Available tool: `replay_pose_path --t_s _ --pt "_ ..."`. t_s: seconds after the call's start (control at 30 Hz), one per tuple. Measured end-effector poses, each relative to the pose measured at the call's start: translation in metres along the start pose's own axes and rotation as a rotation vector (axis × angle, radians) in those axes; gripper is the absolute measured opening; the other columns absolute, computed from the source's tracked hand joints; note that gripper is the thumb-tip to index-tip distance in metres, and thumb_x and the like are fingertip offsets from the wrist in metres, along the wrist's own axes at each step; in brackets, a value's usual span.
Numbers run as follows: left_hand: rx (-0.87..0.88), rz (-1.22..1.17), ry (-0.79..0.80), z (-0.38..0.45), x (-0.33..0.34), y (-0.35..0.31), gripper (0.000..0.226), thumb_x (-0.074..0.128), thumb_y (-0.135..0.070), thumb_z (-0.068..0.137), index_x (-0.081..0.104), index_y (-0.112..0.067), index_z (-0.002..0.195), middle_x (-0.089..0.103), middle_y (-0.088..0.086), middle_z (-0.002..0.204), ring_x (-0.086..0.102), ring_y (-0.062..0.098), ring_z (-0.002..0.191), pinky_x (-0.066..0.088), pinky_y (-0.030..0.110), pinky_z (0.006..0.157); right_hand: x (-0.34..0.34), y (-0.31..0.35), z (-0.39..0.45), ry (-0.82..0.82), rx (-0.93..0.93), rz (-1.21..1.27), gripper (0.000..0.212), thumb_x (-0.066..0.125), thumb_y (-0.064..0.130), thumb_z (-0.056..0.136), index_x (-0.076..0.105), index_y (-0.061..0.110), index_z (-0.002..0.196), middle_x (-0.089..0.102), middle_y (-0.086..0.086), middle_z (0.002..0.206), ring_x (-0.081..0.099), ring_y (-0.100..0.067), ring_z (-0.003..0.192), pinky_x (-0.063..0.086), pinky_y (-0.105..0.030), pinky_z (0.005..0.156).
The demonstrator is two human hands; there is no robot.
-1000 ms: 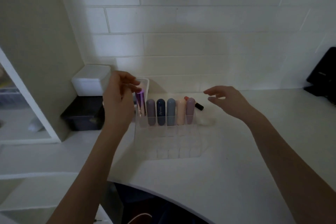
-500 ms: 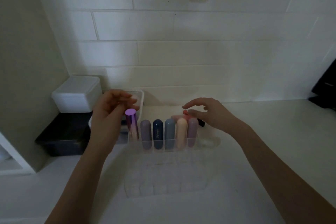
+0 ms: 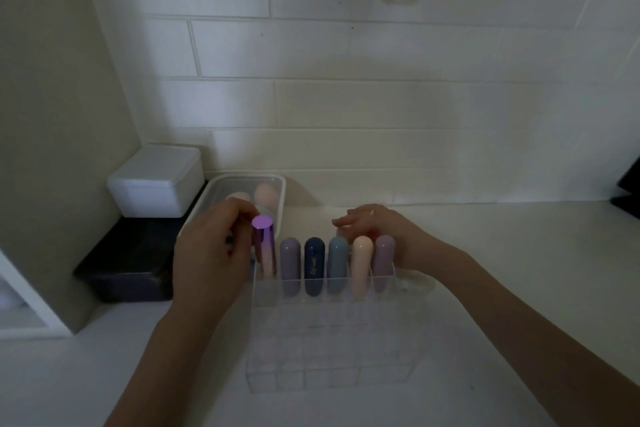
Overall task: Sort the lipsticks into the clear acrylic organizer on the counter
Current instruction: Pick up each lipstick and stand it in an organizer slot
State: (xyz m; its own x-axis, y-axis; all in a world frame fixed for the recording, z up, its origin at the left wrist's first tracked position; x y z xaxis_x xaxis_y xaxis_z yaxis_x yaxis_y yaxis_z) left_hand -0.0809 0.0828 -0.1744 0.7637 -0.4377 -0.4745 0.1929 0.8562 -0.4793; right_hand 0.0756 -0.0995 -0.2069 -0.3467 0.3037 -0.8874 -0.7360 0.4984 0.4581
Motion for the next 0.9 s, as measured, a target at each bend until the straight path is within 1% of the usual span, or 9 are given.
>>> replay_pose_path --t_s 0.13,0.2,0.27,0.43,0.57,0.67,0.7,0.8,0.9 --pt "0.187 0.163 0.124 0.006 0.005 -0.001 0.02 0.052 -0.007 0.075 0.065 -0.013 0.089 0.069 0.004 0.084 0.057 0.02 0.086 0.036 0.031 0.083 0.004 -0.001 -0.009 -0.013 -0.093 -0.118 0.043 0.055 0.038 0.078 0.066 0.022 0.117 0.052 0.002 0.139 0.042 -0.014 0.129 0.025 -0.029 0.114" --pt "0.25 0.25 0.226 0.014 0.009 -0.001 0.029 0.062 0.0 0.068 0.069 -0.013 0.092 0.071 0.005 0.091 0.057 0.02 0.093 0.03 0.026 0.085 0.011 -0.017 -0.01 0.005 -0.052 -0.226 0.049 0.055 0.049 0.081 0.054 0.035 0.128 0.048 0.012 0.142 0.04 -0.011 0.132 0.027 -0.034 0.116" --pt "0.284 0.319 0.354 0.026 0.013 -0.001 0.041 0.077 0.007 0.06 0.071 -0.014 0.094 0.072 0.007 0.093 0.065 0.026 0.089 0.036 0.031 0.086 0.014 -0.029 -0.01 -0.005 -0.015 -0.203 0.049 0.057 0.051 0.081 0.05 0.042 0.129 0.049 0.018 0.138 0.042 -0.009 0.13 0.032 -0.036 0.112" --pt "0.232 0.22 0.675 0.059 0.034 -0.016 0.02 0.065 -0.021 0.086 0.07 -0.02 0.106 0.07 0.0 0.102 0.064 0.015 0.093 0.046 0.026 0.083 -0.003 -0.01 -0.012 -0.122 -0.024 -0.077 0.029 0.064 0.024 0.083 0.068 0.027 0.112 0.052 0.006 0.137 0.041 -0.02 0.131 0.031 -0.038 0.112" --pt "0.233 0.28 1.041 0.067 0.082 -0.021 0.027 0.07 -0.025 0.082 0.068 -0.019 0.108 0.07 -0.003 0.106 0.063 0.006 0.088 0.048 0.022 0.083 0.003 -0.013 -0.011 -0.033 -0.007 -0.108 0.047 0.053 0.051 0.073 0.066 0.033 0.114 0.057 0.012 0.133 0.048 -0.013 0.126 0.036 -0.031 0.109" --pt "0.25 0.27 1.101 0.073 0.104 -0.013 0.034 0.073 -0.024 0.078 0.065 -0.022 0.111 0.066 -0.006 0.11 0.06 0.007 0.091 0.046 0.022 0.082 -0.005 -0.007 -0.014 -0.113 0.046 0.075 0.025 0.064 0.016 0.082 0.071 0.019 0.106 0.067 0.006 0.116 0.057 -0.011 0.111 0.04 -0.015 0.098" --pt "0.258 0.291 1.104 0.075 0.109 -0.009 0.036 0.074 -0.024 0.077 0.064 -0.024 0.112 0.064 -0.006 0.111 0.058 0.008 0.092 0.047 0.025 0.083 -0.007 -0.008 -0.014 -0.164 0.061 0.148 0.024 0.064 0.009 0.082 0.072 0.02 0.101 0.068 0.005 0.111 0.06 -0.012 0.107 0.042 -0.017 0.097" --pt "0.268 0.378 1.139 0.076 0.123 0.0 0.036 0.073 -0.022 0.077 0.062 -0.023 0.111 0.06 -0.003 0.109 0.052 0.009 0.09 0.043 0.024 0.079 -0.004 -0.014 -0.009 -0.213 0.113 0.161 0.02 0.065 0.018 0.08 0.073 0.031 0.093 0.069 0.004 0.111 0.061 -0.015 0.107 0.046 -0.035 0.1" --pt "0.289 0.427 1.153 0.074 0.134 0.002 0.025 0.071 -0.019 0.076 0.065 -0.02 0.101 0.055 -0.005 0.095 0.05 0.01 0.085 0.042 0.025 0.076 0.001 -0.015 -0.006 -0.184 0.137 0.115 0.022 0.062 0.023 0.079 0.071 0.037 0.094 0.069 0.01 0.106 0.062 -0.012 0.104 0.047 -0.032 0.096"
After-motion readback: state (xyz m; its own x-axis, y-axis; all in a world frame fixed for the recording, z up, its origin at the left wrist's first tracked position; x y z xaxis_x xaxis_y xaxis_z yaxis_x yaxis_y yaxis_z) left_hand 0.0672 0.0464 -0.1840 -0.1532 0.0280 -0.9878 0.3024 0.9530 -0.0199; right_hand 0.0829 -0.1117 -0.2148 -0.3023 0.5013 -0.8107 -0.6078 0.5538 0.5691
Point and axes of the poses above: each hand's wrist, its own z-axis towards the middle knuckle, its own x-axis out of the palm, y = z × x, the point moved 4 cm from there along z, towards the middle knuckle
